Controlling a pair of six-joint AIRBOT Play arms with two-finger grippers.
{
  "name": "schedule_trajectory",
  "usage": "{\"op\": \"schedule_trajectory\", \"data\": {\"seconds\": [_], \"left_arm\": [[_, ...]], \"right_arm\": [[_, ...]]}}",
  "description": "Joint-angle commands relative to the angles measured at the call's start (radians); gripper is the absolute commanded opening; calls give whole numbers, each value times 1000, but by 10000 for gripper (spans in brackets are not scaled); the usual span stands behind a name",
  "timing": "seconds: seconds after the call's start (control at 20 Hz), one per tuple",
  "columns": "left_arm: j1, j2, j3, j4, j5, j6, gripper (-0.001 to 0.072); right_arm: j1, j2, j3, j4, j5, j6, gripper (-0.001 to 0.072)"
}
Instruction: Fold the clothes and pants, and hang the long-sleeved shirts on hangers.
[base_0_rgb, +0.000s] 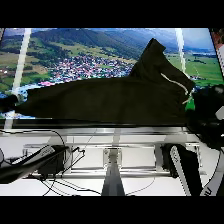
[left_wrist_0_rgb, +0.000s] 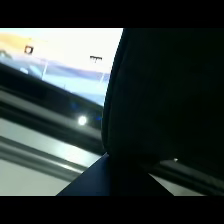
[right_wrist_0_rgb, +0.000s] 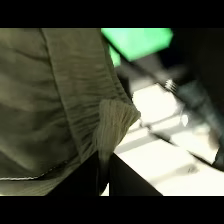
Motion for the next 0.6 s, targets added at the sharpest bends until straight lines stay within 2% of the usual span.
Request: {"op": "schedule_trajectory", "data": {"seconds": [0.0,0.1,0.3,0.55], "left_arm": [[0,4,-94,129,8,0,15],[0,4,-94,133,27,0,15],[0,4,-94,288,64,-10,15],[0,4,-94,303,207,-31,15]], "right_arm": [[-1,26,-105,-10,50,-3,24],[-1,26,-106,-10,53,-3,25],[-1,26,-106,-10,53,-2,25],[-1,26,-104,-10,53,-2,25]]}}
